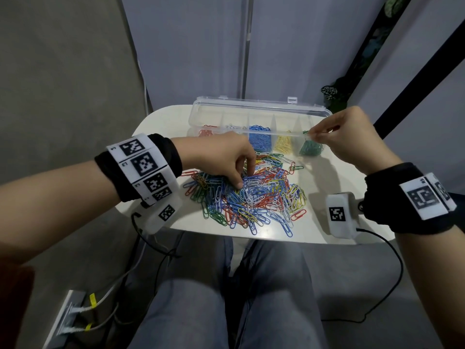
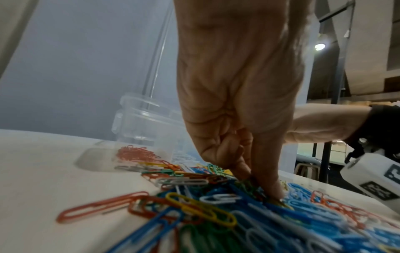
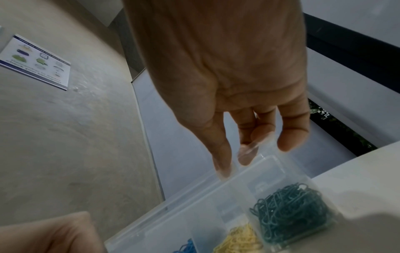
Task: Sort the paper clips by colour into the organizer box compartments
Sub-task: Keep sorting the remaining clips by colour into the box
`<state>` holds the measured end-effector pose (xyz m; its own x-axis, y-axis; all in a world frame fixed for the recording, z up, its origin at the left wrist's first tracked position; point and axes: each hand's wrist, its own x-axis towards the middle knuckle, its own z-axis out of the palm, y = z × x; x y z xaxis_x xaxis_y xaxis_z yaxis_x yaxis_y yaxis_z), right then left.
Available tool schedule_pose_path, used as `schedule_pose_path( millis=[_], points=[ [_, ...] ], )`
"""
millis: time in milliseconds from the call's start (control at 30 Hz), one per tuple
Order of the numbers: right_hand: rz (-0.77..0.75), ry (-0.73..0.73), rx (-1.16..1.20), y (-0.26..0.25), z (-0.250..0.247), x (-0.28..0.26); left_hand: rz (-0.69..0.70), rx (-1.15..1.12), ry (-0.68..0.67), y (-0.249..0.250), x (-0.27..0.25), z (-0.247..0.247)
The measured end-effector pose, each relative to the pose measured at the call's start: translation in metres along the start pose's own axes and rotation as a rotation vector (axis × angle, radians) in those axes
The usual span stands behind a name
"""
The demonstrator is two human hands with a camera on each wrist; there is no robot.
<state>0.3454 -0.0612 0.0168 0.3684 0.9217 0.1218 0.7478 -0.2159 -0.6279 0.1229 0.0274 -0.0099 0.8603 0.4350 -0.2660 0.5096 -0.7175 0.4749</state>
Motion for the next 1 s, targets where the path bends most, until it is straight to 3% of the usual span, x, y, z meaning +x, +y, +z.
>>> schedule_pose_path(
  millis=[367,767,1000],
  points=[
    [-0.003,0.003,-0.004,-0.001,0.0,-0.001,-0.02,-0.003,0.033,0.001,0.005,0.001],
    [-0.008,-0.004,-0.001,0.0,0.0,0.001,-0.102,-0.588,0.215,0.0,-0.011,-0.023],
    [0.013,0.0,0.005,0.001,0.0,0.002,-0.118,-0.665,0.235,0.004,-0.01,-0.027]
  ],
)
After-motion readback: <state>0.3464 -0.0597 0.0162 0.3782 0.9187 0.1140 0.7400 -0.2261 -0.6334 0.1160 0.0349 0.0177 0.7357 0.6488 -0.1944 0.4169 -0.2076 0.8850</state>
